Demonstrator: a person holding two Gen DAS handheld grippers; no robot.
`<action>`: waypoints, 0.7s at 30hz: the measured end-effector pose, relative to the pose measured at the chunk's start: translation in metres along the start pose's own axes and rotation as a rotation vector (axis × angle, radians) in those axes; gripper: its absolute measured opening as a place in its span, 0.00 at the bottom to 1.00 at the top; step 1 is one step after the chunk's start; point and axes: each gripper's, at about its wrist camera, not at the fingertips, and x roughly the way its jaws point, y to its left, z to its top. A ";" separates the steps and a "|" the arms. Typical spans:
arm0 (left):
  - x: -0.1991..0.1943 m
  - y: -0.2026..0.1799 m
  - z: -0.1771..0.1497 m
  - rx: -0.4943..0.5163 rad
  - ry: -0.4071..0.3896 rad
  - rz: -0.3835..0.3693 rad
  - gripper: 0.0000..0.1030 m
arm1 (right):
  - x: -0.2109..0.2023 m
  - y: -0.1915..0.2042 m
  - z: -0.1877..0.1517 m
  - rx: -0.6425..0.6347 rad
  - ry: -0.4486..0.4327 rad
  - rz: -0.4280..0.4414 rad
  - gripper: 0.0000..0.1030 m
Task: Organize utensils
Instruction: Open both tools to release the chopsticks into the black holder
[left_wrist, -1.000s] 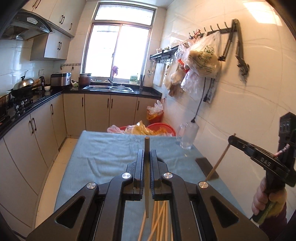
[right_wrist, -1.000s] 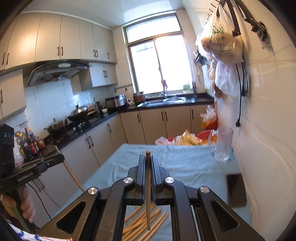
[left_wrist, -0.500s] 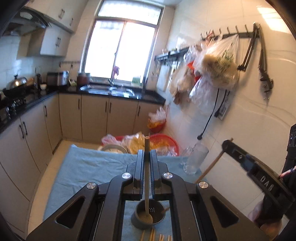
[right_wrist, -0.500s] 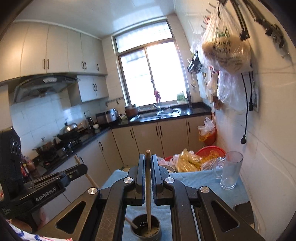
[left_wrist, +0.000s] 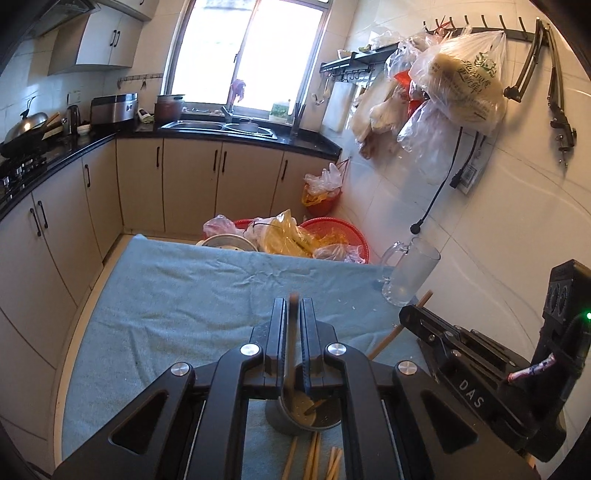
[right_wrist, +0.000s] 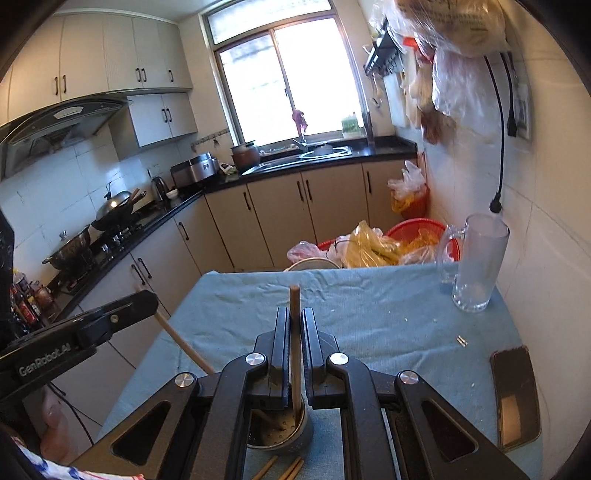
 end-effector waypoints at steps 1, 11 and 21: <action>-0.001 0.001 0.000 -0.003 0.001 0.000 0.10 | 0.001 -0.001 0.000 0.004 0.000 0.001 0.06; -0.043 0.006 -0.008 0.023 -0.080 0.047 0.38 | -0.010 0.010 -0.002 -0.032 -0.027 -0.014 0.41; -0.103 0.037 -0.028 0.001 -0.127 0.113 0.46 | -0.048 0.009 -0.009 -0.041 -0.090 -0.043 0.55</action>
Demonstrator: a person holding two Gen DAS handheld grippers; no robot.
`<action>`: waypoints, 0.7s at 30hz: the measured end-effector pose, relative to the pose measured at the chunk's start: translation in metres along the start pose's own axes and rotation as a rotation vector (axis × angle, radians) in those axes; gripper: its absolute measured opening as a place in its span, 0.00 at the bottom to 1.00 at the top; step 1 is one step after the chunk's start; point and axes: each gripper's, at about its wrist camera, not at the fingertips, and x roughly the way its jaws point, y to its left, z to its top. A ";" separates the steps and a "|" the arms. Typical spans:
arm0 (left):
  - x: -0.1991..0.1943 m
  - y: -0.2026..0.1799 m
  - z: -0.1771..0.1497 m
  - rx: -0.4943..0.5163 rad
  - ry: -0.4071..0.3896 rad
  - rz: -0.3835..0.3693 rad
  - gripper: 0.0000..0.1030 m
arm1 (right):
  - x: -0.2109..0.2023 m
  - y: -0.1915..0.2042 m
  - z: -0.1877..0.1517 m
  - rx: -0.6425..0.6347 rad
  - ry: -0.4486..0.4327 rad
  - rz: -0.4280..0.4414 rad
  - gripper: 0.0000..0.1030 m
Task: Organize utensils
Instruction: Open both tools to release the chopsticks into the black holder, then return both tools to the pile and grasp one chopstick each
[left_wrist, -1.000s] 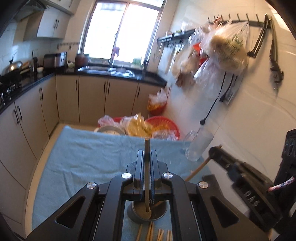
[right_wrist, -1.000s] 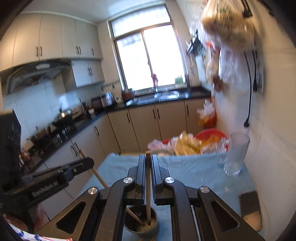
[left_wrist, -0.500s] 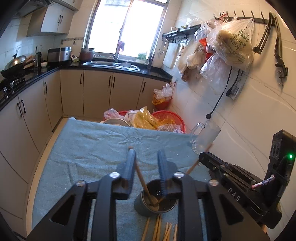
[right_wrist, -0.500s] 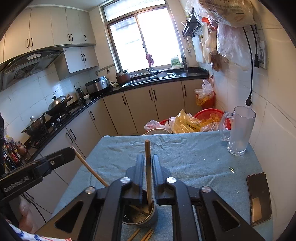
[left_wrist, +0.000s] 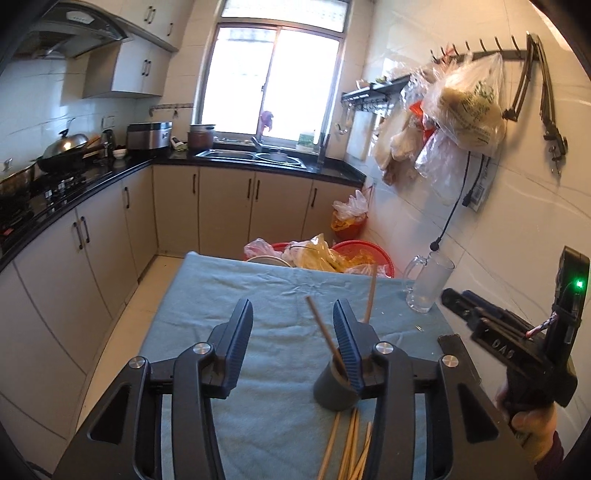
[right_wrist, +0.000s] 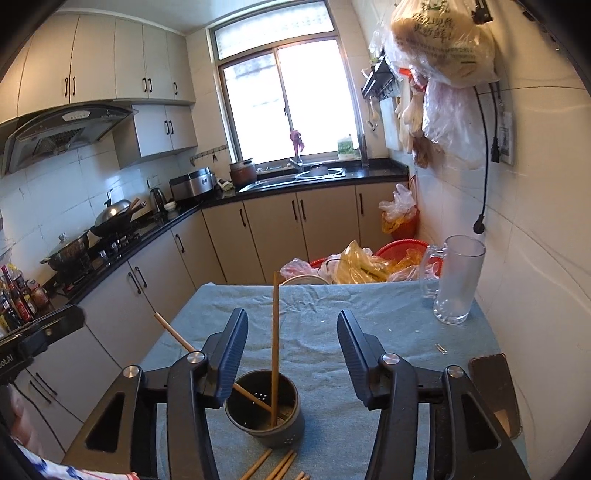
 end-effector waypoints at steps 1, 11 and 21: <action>-0.005 0.003 -0.001 -0.006 -0.004 0.004 0.49 | -0.005 -0.001 -0.001 0.003 -0.007 -0.003 0.57; -0.044 0.031 -0.041 -0.002 0.005 0.085 0.63 | -0.056 -0.016 -0.032 0.010 -0.011 -0.041 0.70; -0.025 0.034 -0.118 0.012 0.182 0.083 0.63 | -0.055 -0.039 -0.132 0.071 0.209 -0.043 0.71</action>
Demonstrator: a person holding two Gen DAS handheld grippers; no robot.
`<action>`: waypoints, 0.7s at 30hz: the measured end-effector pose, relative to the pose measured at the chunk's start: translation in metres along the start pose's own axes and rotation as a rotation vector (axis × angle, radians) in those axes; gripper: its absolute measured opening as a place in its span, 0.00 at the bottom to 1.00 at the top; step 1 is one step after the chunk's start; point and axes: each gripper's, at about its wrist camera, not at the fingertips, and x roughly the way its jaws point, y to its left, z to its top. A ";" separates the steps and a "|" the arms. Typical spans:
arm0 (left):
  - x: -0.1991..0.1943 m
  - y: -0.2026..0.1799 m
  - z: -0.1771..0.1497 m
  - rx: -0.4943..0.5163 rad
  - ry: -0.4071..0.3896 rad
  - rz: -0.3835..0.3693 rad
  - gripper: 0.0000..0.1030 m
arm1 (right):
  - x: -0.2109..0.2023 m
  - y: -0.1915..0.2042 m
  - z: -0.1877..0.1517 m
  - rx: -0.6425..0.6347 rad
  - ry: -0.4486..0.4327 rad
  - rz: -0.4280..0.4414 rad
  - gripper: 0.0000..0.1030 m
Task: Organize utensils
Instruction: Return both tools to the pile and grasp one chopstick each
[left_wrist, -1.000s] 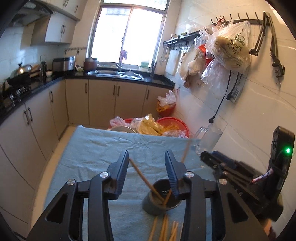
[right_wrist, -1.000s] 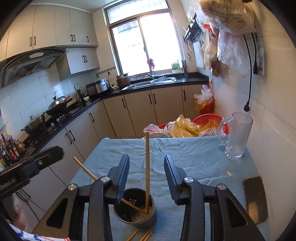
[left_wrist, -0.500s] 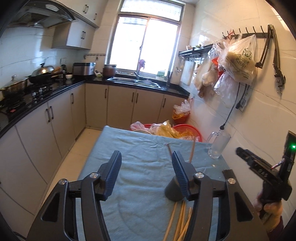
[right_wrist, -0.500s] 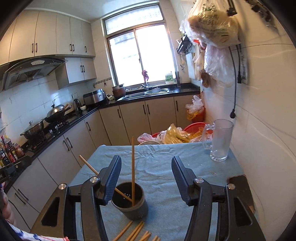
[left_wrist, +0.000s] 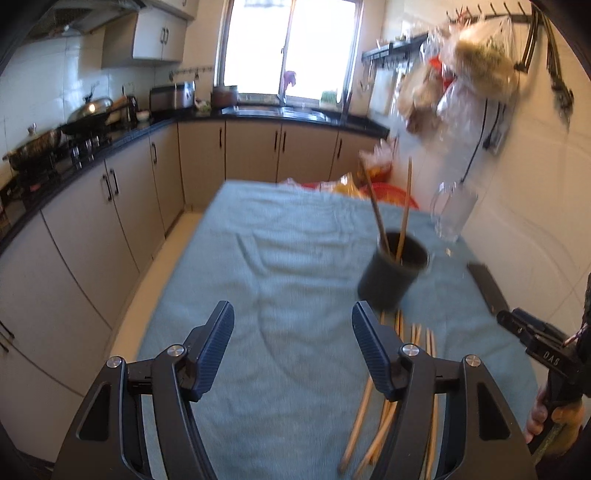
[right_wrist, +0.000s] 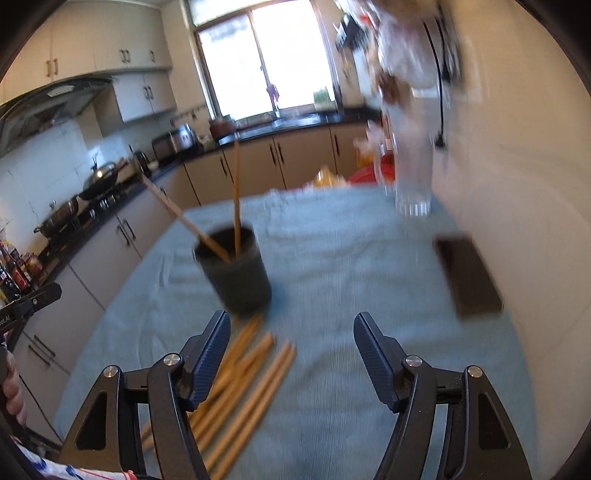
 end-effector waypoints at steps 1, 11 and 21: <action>0.004 -0.001 -0.005 -0.001 0.017 -0.006 0.63 | 0.003 -0.003 -0.011 0.012 0.023 0.001 0.71; 0.058 -0.030 -0.064 0.090 0.224 -0.081 0.63 | 0.021 0.000 -0.076 -0.051 0.161 0.014 0.71; 0.105 -0.082 -0.060 0.253 0.314 -0.111 0.50 | 0.045 0.025 -0.087 -0.109 0.211 0.010 0.56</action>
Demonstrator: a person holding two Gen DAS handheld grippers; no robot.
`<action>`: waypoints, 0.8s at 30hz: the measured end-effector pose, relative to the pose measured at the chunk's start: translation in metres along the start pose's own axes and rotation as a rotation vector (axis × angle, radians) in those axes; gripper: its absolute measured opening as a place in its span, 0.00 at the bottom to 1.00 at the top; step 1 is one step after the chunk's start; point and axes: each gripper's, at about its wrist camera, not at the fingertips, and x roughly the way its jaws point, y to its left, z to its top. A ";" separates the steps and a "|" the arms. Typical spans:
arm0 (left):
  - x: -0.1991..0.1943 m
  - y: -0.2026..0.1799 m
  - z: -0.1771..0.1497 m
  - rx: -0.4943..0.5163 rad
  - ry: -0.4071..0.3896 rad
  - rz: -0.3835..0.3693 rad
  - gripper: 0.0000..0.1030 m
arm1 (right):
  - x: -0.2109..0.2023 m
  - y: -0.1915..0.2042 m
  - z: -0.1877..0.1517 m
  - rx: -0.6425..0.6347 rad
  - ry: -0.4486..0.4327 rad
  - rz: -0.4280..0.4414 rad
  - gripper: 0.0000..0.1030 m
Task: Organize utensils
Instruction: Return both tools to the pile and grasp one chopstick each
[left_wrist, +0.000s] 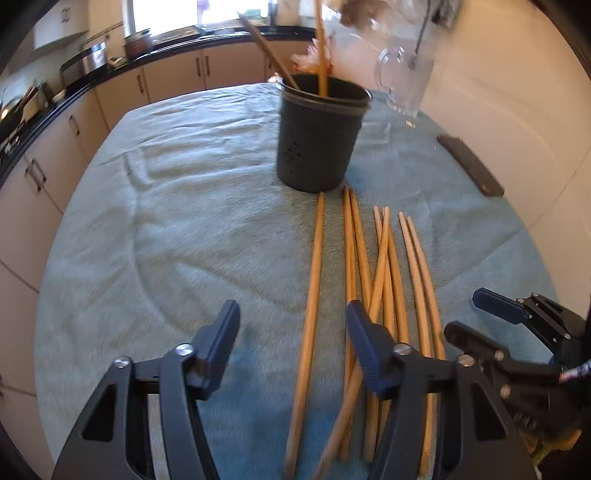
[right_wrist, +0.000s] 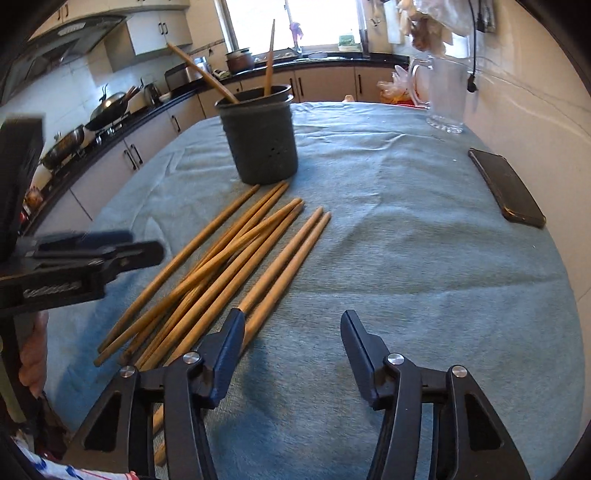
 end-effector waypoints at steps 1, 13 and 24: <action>0.007 -0.003 0.003 0.017 0.016 0.007 0.44 | 0.003 0.002 0.000 -0.005 0.006 -0.003 0.55; 0.035 -0.004 0.015 0.001 0.089 0.035 0.09 | 0.022 0.021 0.011 -0.085 0.056 -0.041 0.19; 0.002 0.036 -0.030 -0.251 0.166 -0.045 0.06 | -0.001 -0.016 -0.004 -0.161 0.135 -0.007 0.15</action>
